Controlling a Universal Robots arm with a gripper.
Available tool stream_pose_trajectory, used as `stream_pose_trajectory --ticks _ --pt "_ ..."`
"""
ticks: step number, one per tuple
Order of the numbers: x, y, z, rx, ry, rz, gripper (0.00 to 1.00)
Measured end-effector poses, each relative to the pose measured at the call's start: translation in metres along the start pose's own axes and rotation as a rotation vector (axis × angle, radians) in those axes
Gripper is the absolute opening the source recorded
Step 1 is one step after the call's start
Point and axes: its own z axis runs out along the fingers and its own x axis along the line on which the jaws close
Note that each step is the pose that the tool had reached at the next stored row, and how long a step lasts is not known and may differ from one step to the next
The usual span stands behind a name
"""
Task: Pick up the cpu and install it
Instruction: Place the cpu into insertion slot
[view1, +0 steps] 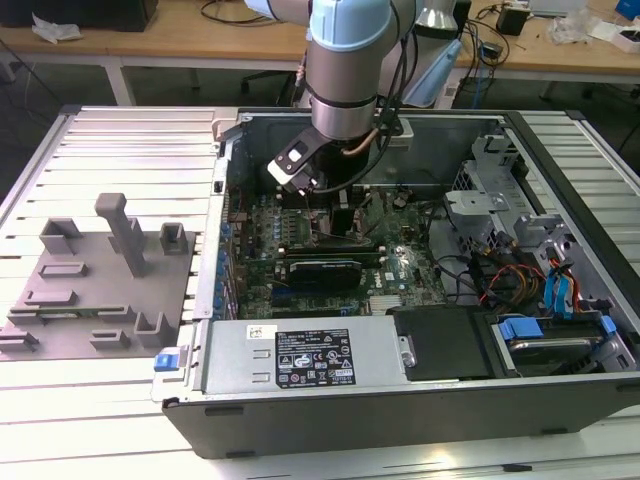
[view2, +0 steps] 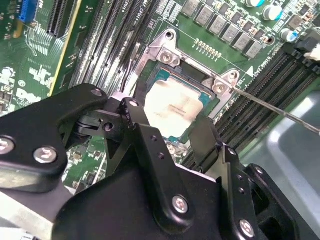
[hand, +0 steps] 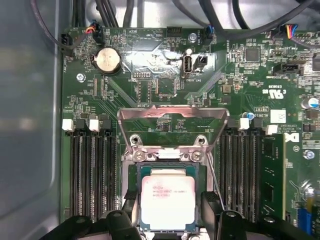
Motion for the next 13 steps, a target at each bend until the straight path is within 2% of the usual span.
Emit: stream_pose_trajectory --ticks 3,7,8,9,10,11,13 --pt "0.0 0.0002 -0.0054 0.0 -0.0001 0.0 0.62" --pt "0.0 0.0002 -0.0055 -0.0001 -0.0001 0.0 0.6" --pt "0.0 0.0002 -0.0055 -0.0001 -0.0001 0.0 0.53" --pt "0.0 0.0002 -0.0055 -0.0001 -0.0001 0.0 0.41" --pt "0.0 0.0002 -0.0055 -0.0001 -0.0001 0.0 0.35" --pt "0.0 0.0002 -0.0055 -0.0002 -0.0001 0.0 0.23" --pt "0.0 0.0002 -0.0055 -0.0002 -0.0001 0.0 0.11"
